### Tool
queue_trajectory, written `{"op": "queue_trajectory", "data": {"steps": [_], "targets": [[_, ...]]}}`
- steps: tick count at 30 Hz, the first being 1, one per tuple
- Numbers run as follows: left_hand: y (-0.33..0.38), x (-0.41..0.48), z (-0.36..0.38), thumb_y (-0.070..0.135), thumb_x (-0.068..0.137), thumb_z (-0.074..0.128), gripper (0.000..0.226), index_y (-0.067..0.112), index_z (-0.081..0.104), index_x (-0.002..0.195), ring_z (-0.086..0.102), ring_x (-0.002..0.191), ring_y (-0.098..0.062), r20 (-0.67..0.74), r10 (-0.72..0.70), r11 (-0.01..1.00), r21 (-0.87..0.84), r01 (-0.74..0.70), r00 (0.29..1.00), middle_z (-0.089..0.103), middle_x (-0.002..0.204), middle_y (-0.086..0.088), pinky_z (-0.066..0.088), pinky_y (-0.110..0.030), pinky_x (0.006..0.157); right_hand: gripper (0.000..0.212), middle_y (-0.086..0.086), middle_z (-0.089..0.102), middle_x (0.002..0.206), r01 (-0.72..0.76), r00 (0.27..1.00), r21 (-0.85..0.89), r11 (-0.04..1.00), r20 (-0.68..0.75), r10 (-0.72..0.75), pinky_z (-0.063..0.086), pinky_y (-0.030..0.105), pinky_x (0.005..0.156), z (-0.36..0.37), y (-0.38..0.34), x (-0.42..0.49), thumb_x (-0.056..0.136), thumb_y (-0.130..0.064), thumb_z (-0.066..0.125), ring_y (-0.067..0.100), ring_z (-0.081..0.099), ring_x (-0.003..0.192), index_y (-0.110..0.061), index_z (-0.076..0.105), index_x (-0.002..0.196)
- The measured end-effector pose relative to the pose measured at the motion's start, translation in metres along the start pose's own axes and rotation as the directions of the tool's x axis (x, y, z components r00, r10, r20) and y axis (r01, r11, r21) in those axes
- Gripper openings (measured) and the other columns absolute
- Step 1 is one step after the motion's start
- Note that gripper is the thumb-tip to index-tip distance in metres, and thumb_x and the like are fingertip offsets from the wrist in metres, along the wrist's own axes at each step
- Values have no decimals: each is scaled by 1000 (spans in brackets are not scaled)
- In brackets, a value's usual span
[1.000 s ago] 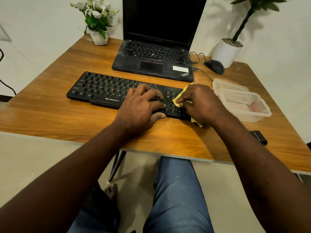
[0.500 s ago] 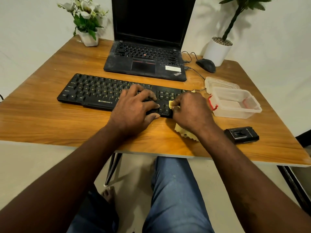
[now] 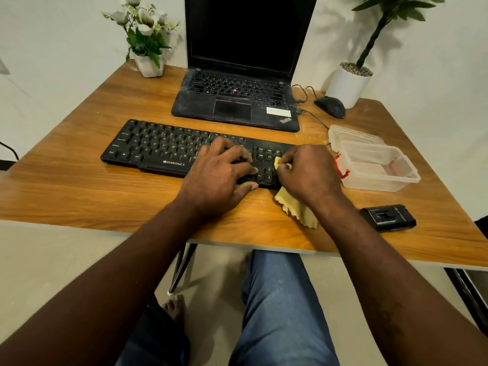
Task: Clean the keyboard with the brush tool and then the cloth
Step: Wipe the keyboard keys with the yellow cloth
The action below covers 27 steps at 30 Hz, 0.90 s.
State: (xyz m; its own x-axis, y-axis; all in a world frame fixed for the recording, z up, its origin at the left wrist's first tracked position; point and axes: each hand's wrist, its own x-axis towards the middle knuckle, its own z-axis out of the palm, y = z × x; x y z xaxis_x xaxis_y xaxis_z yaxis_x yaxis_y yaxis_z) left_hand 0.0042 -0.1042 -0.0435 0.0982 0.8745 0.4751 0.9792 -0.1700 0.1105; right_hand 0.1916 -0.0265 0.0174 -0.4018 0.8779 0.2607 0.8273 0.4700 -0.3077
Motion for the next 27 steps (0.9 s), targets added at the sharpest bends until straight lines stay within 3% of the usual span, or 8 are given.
{"op": "queue_trajectory", "data": {"steps": [2, 4, 7, 13, 16, 20, 23, 27], "targets": [[-1, -1, 0, 62, 93, 55, 46, 30, 73, 122, 43, 125, -24, -6, 3, 1000, -7, -3, 1000, 60, 131, 8, 40, -44, 92, 10, -2, 76, 93, 55, 997, 18, 998, 51, -55, 53, 24, 71, 0, -5, -1, 91, -20, 71, 12, 68, 83, -19, 81, 93], [-1, -1, -1, 61, 93, 57, 45, 30, 73, 122, 43, 124, -23, -8, 0, 1000, -10, 0, 1000, 60, 130, 8, 40, -44, 92, 6, -10, 71, 83, -6, 998, 165, 986, 70, -6, 50, 20, 65, -4, -2, 9, 91, -20, 74, 2, 65, 77, -21, 79, 88], [0, -1, -1, 62, 93, 56, 46, 30, 72, 123, 42, 124, -22, 4, -4, 1000, -9, 4, 1000, 60, 130, 8, 40, -43, 91, 5, -11, 72, 86, -36, 995, 259, 965, -84, 59, 56, 23, 70, -4, 4, 31, 93, -22, 74, -1, 64, 75, -21, 79, 92], [-1, -1, 1, 63, 92, 50, 50, 30, 73, 120, 45, 121, -22, -13, 3, 1000, -23, -3, 1000, 62, 127, 9, 40, -42, 90, 14, 1, 78, 96, 73, 997, 70, 995, 14, -74, 56, 27, 75, 25, -26, 44, 95, -24, 69, 14, 70, 84, -21, 81, 100], [-1, -1, 0, 59, 89, 53, 47, 29, 74, 117, 46, 118, -24, -28, -2, 1000, -16, 2, 1000, 64, 124, 8, 38, -41, 87, 14, 0, 78, 96, 68, 998, 22, 997, 8, -68, 52, 25, 70, 26, -27, 34, 92, -24, 69, 15, 69, 83, -22, 82, 97], [-1, -2, 1, 55, 88, 59, 43, 27, 75, 115, 46, 116, -24, -39, -6, 1000, -15, 5, 999, 64, 122, 7, 40, -42, 86, 17, -1, 77, 100, 173, 984, -35, 984, 43, -172, 51, 26, 72, 22, -25, 12, 93, -24, 68, 14, 67, 86, -24, 82, 103], [0, -2, 0, 59, 90, 58, 44, 30, 74, 119, 46, 116, -22, -33, -1, 1000, -19, 0, 999, 63, 123, 9, 40, -41, 86, 14, -4, 78, 101, 80, 996, 113, 990, 42, -85, 56, 27, 76, 10, -11, 21, 92, -20, 71, 8, 67, 85, -21, 82, 100], [-1, -1, -1, 62, 92, 56, 46, 30, 73, 121, 45, 117, -21, -20, -8, 1000, -28, 8, 1000, 62, 124, 9, 41, -40, 87, 11, -4, 77, 102, -49, 997, 170, 984, -46, 57, 40, 13, 62, 3, 7, 45, 93, -22, 74, -4, 59, 77, -20, 80, 102]]}}
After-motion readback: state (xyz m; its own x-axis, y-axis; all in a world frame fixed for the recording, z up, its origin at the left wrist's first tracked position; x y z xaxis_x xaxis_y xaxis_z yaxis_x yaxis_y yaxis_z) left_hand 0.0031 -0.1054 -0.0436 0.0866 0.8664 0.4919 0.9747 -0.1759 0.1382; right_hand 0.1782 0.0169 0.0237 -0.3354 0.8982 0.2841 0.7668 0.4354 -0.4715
